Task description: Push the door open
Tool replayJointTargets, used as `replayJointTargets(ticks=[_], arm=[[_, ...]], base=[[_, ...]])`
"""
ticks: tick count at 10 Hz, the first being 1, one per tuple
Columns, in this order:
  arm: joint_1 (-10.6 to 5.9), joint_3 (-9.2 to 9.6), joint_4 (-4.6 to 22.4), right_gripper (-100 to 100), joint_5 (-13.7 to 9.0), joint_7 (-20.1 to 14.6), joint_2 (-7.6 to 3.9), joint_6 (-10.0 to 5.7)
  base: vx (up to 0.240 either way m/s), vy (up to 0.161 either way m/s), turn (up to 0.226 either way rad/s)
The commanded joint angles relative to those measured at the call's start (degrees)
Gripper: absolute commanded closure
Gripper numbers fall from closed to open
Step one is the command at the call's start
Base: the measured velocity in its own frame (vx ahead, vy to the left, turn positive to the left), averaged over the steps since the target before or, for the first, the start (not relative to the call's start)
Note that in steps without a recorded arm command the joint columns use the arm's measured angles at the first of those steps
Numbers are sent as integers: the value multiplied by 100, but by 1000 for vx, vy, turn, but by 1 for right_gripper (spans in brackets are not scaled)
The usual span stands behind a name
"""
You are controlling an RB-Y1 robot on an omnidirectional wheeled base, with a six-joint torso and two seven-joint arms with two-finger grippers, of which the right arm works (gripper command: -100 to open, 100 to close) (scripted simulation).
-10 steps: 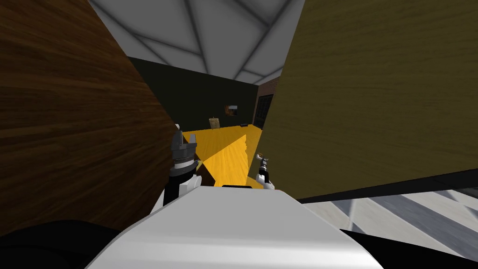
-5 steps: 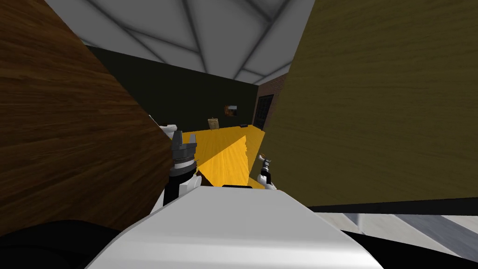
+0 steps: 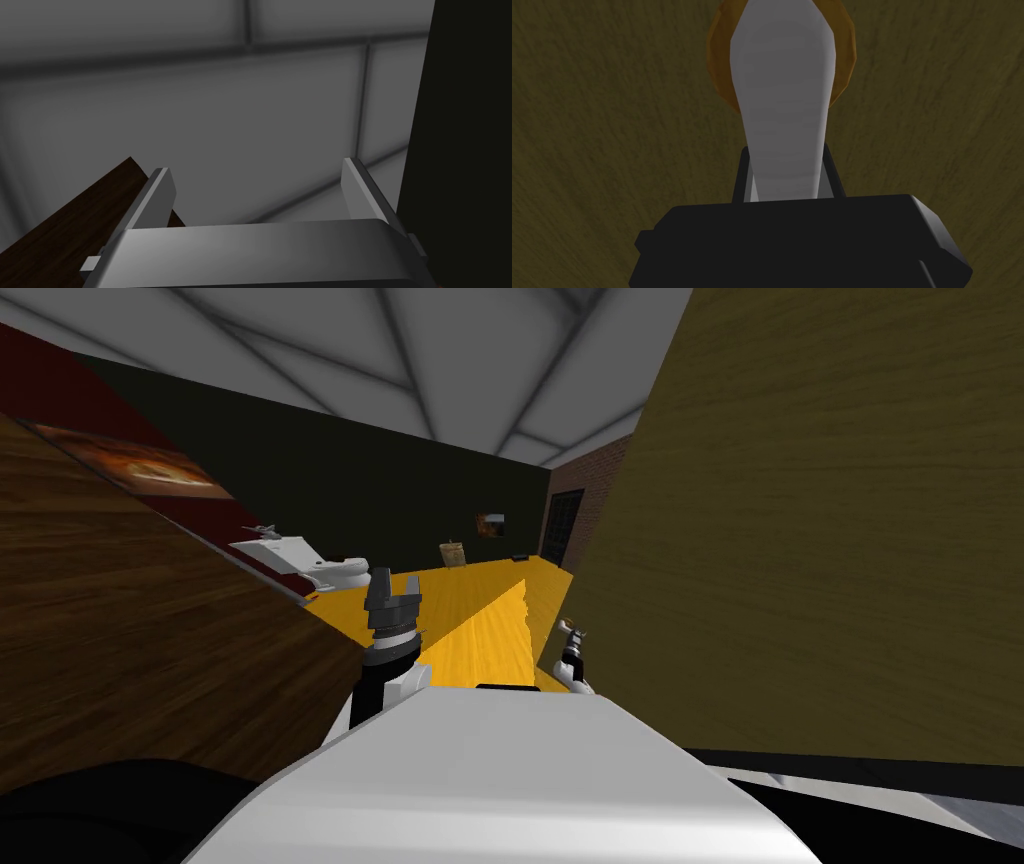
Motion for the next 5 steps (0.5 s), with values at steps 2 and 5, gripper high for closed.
replayJointTargets(ticks=[2,5], arm=[[39,-58,-51,100,-42,30,16,9],[40,-280,-61,100,-224,149,-80,-41]], base=[[133,29,-50],[197,-11,-37]])
